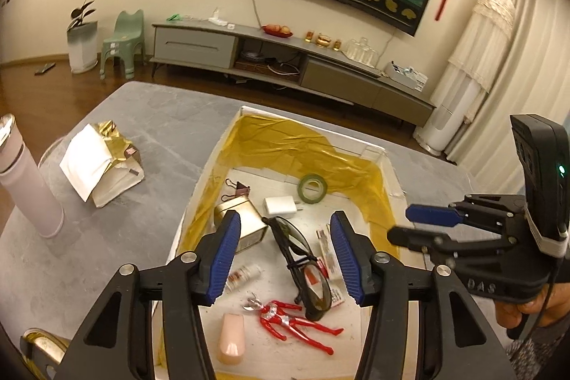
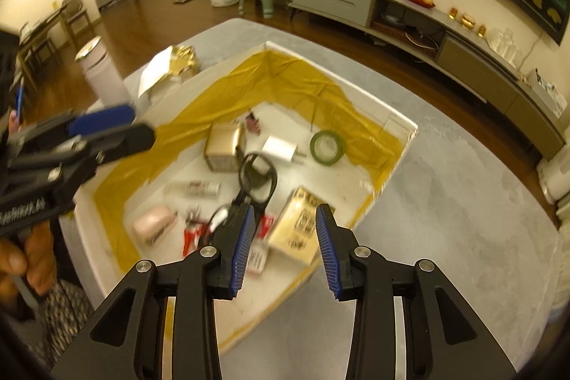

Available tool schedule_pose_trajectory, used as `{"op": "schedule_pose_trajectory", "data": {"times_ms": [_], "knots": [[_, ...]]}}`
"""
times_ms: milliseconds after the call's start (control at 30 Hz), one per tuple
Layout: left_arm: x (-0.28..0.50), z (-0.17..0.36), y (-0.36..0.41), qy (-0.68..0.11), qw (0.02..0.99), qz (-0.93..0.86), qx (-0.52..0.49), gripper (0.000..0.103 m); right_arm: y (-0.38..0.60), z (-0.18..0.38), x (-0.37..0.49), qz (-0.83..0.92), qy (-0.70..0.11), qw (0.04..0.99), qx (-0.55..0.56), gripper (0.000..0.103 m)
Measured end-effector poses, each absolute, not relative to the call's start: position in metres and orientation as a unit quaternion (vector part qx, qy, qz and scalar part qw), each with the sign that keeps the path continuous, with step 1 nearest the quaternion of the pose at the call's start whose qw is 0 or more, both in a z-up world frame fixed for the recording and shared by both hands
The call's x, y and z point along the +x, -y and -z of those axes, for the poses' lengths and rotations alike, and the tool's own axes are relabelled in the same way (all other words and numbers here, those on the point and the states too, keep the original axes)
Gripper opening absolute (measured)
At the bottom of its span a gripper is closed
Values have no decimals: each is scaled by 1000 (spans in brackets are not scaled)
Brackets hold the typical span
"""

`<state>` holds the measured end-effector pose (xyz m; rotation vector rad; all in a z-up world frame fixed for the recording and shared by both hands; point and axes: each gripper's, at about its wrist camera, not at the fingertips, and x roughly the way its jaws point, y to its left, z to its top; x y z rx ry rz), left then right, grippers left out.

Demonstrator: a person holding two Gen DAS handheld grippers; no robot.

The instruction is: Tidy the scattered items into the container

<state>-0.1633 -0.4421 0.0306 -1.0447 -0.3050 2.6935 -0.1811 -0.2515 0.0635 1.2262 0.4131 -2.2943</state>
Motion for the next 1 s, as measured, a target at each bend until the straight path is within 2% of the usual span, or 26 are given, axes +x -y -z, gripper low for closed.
{"op": "schedule_pose_trajectory", "data": {"times_ms": [233, 433, 633, 1000], "knots": [[-141, -43, 432, 87, 121, -924, -351, 55, 248, -64, -146, 838, -181, 251, 450, 43], [-112, -57, 420, 53, 122, -932, -337, 62, 251, -66, -119, 838, -231, 235, 435, 43], [-90, -66, 418, 42, 120, -936, -328, 62, 251, -75, -96, 849, -259, 213, 408, 43], [-58, -74, 398, 34, 144, -936, -319, 65, 247, -60, -82, 820, -243, 233, 463, 43]]}}
